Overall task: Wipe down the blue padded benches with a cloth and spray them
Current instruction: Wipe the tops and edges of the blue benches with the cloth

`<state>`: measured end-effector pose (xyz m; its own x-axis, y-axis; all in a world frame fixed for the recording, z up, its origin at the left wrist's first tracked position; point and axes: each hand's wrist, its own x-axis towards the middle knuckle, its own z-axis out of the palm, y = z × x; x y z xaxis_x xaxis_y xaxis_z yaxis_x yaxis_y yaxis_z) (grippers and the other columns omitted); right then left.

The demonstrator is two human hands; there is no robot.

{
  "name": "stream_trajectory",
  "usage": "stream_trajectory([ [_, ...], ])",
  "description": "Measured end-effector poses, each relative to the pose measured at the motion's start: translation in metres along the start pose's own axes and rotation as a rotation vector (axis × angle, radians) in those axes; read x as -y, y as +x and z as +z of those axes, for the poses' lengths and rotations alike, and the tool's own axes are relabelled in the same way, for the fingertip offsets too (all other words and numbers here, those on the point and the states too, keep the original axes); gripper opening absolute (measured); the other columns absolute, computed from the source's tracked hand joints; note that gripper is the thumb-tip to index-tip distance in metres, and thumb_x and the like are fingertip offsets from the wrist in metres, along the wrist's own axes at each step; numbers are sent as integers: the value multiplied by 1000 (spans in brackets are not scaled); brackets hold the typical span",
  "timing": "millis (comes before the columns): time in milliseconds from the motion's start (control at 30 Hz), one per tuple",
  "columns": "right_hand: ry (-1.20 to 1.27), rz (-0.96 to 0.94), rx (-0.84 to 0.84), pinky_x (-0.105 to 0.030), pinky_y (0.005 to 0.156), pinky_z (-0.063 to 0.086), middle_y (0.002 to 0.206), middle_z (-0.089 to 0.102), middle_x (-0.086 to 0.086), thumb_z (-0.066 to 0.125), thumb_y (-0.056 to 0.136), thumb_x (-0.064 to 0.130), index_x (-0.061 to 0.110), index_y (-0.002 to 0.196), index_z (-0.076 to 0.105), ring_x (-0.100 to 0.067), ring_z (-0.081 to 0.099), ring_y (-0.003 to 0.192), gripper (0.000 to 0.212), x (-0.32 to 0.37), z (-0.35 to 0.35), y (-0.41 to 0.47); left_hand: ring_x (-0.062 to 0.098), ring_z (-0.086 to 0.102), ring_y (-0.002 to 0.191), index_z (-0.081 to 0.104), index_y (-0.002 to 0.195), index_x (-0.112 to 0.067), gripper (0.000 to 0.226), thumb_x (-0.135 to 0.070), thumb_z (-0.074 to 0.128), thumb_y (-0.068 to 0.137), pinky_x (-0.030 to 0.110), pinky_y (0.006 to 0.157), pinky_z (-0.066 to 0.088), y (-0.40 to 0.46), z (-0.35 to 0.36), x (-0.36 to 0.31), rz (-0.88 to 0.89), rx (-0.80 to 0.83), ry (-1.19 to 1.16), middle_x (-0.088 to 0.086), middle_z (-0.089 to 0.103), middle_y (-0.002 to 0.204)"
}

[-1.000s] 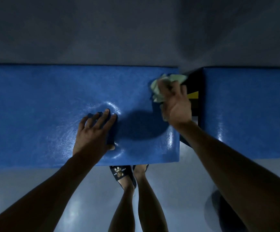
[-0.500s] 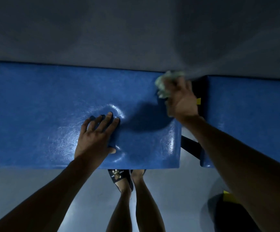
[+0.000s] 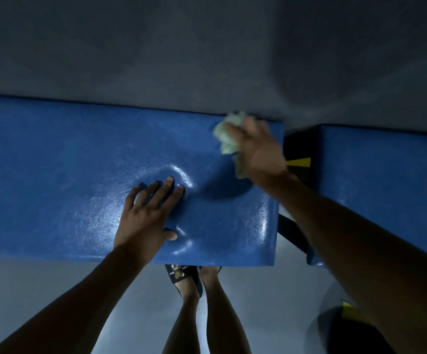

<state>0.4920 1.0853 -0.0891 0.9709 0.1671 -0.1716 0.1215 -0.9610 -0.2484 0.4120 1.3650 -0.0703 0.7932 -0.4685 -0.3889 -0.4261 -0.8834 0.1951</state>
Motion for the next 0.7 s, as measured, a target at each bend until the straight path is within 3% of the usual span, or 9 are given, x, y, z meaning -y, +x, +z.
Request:
stream_trajectory([
  [100,27,201,-41,-41,82,53,128,43,-10,60,73,16,31,140,46,-35,42,109,70,-43,-14,-13,34,50,130,42,146,-24,121,-44,95,38,51,111,30,-1,1,0,0,-2,-10,4,43,153],
  [267,35,437,-162,-40,83,49,126,50,-16,57,75,8,17,136,52,-38,47,108,62,15,12,-1,33,48,131,42,146,-25,124,-43,96,36,51,111,29,-2,1,-2,-14,-6,-34,3,42,153],
  [367,18,220,-136,-41,78,53,119,53,-12,46,80,12,16,138,51,-34,47,107,58,53,25,3,33,48,131,41,146,-25,125,-44,95,35,51,111,30,-1,1,-1,-17,2,-32,3,41,154],
  [433,-41,-45,-99,-39,73,52,118,52,-5,56,75,14,21,137,51,-27,44,102,63,44,17,-1,33,47,131,40,147,-25,126,-45,95,36,52,111,31,-2,1,-1,-20,10,-24,3,41,154],
  [500,-50,-167,-37,-39,76,51,122,50,-2,65,66,15,29,140,48,-28,44,100,77,10,5,-6,33,47,132,39,147,-25,125,-44,95,36,52,111,31,-2,0,-2,-28,16,-25,2,40,154],
  [600,75,98,-137,-44,87,48,131,46,-6,51,69,15,32,141,46,-36,47,101,75,-44,-5,-22,33,47,132,40,147,-25,122,-40,96,39,51,111,29,-3,1,-3,-34,6,-29,2,40,155],
  [700,366,448,-268,-44,91,51,133,48,-8,51,71,-3,25,139,50,-34,55,111,73,-58,1,-32,34,47,132,41,147,-24,121,-39,96,40,51,111,27,-4,2,-4,-37,-6,-33,2,40,154],
])
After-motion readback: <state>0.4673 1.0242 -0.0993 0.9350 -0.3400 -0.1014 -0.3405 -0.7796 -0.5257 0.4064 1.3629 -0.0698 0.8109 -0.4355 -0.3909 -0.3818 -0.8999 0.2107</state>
